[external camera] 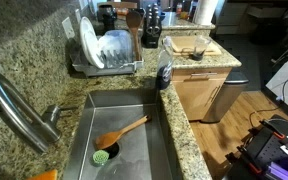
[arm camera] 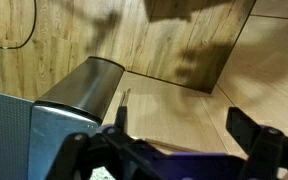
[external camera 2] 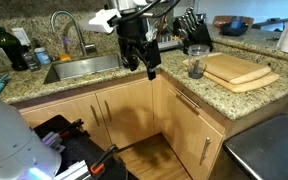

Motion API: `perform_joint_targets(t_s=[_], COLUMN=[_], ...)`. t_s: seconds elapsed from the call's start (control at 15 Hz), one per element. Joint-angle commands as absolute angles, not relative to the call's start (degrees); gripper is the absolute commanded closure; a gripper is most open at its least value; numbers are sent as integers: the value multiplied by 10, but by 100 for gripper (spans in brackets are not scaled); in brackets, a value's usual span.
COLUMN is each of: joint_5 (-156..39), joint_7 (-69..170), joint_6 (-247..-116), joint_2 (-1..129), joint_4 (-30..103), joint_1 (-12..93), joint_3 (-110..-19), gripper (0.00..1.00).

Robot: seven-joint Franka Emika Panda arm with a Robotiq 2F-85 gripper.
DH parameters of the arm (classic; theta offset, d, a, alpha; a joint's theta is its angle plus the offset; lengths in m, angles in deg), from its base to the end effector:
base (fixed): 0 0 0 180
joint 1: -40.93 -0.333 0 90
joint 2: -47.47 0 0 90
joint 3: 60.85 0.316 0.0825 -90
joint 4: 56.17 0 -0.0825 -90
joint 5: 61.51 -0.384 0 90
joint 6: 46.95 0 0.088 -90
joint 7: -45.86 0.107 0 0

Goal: Move the wooden spoon from the dish rack to the blender cup

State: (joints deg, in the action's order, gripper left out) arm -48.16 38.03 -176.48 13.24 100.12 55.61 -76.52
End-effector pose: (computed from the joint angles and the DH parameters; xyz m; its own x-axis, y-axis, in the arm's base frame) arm 0.3129 -0.1840 0.4046 0.9708 -0.2121 0.1124 -0.2196 -0.9738 0.0593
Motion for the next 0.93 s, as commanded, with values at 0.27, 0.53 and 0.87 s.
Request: perform_joint_targets(t_s=[0.27,0.53,0.87], joint_5=[-656,-864,-1127], joint_7=[278,233,225], joint_6=[-1869,-1868,-1890], joint_2=[262,308,304], joint_4=[997,983,917], joint_1=[477,291,91], joint_3=[-849,-933,-923], gripper=[0,0,0])
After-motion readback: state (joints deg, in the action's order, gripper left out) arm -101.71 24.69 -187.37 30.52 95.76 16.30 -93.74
